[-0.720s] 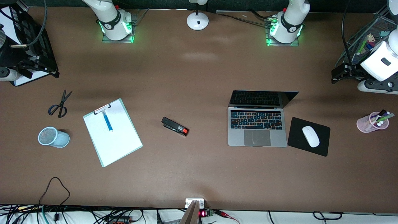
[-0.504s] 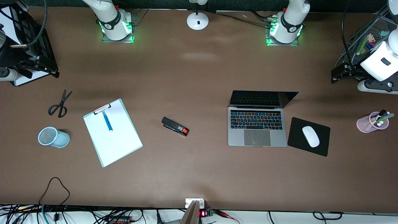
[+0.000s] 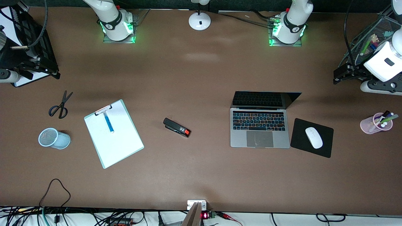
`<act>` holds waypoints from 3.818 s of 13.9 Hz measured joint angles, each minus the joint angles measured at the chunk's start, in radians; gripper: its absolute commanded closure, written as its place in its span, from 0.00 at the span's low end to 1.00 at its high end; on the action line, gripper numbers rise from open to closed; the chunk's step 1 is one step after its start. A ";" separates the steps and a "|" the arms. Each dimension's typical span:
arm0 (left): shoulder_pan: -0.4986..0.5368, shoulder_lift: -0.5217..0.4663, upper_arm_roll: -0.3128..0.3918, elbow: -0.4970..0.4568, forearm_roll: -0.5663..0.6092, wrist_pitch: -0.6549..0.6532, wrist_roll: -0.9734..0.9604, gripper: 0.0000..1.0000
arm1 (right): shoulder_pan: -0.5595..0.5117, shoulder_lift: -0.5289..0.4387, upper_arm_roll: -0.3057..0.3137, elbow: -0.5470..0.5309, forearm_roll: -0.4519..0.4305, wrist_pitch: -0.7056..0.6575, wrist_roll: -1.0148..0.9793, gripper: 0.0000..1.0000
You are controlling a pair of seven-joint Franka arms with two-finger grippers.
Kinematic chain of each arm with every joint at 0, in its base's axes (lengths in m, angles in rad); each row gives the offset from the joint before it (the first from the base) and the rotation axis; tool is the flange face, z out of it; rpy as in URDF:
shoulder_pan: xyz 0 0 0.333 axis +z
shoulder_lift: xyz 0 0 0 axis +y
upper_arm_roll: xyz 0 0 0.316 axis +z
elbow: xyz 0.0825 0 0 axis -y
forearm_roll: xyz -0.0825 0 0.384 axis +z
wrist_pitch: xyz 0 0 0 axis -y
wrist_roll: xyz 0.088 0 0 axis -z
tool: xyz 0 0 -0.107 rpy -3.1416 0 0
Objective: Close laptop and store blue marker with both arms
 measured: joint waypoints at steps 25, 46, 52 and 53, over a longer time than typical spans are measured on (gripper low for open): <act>-0.004 0.085 -0.008 0.002 -0.001 -0.056 0.000 1.00 | 0.064 0.363 0.000 -0.140 -0.021 0.443 -0.373 0.03; -0.010 -0.076 -0.163 -0.312 -0.101 0.084 -0.126 0.99 | 0.078 0.617 -0.001 -0.144 -0.023 0.695 -0.523 0.47; -0.012 -0.143 -0.298 -0.555 -0.108 0.352 -0.257 0.99 | 0.075 0.647 -0.004 -0.145 -0.023 0.720 -0.523 0.66; -0.012 -0.144 -0.315 -0.578 -0.108 0.397 -0.270 0.99 | 0.075 0.648 -0.005 -0.145 -0.023 0.721 -0.523 0.68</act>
